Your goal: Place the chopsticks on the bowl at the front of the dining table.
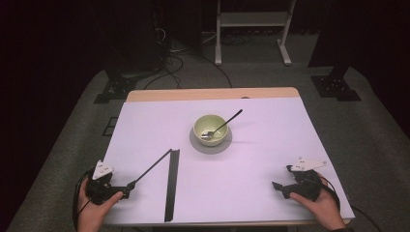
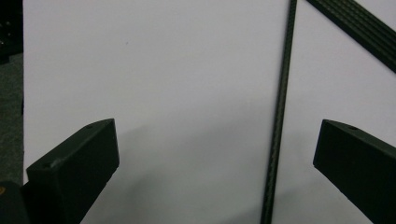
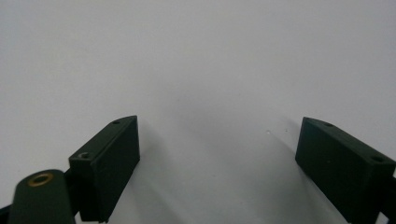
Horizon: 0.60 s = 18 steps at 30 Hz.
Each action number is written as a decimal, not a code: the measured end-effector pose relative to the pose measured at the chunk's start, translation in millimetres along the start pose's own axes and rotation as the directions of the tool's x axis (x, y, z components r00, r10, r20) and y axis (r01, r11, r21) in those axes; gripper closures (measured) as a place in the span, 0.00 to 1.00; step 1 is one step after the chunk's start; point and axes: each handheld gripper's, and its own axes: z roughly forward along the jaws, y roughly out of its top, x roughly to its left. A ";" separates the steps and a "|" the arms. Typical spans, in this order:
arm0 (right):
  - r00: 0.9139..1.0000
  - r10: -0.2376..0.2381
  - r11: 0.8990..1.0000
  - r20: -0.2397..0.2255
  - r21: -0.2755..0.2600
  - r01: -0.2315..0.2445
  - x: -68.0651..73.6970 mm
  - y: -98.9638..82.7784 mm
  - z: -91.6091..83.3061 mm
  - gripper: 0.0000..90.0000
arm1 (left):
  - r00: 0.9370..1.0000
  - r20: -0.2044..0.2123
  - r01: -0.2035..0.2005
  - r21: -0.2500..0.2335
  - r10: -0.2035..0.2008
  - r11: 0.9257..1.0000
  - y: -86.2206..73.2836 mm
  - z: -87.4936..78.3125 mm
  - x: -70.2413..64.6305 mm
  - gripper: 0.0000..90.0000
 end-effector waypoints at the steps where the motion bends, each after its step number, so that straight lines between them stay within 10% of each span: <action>1: 1.000 0.000 1.000 0.000 0.000 0.000 0.0 0.0 0.0 0.13 | 1.000 0.004 -0.004 -0.003 0.004 1.000 1.4 0.4 -1.1 0.00; 18: 1.000 0.001 1.000 -0.001 0.000 -0.001 -0.1 0.1 0.0 0.13 | 0.997 0.060 -0.040 -0.019 0.041 0.999 23.0 10.3 -13.3 0.07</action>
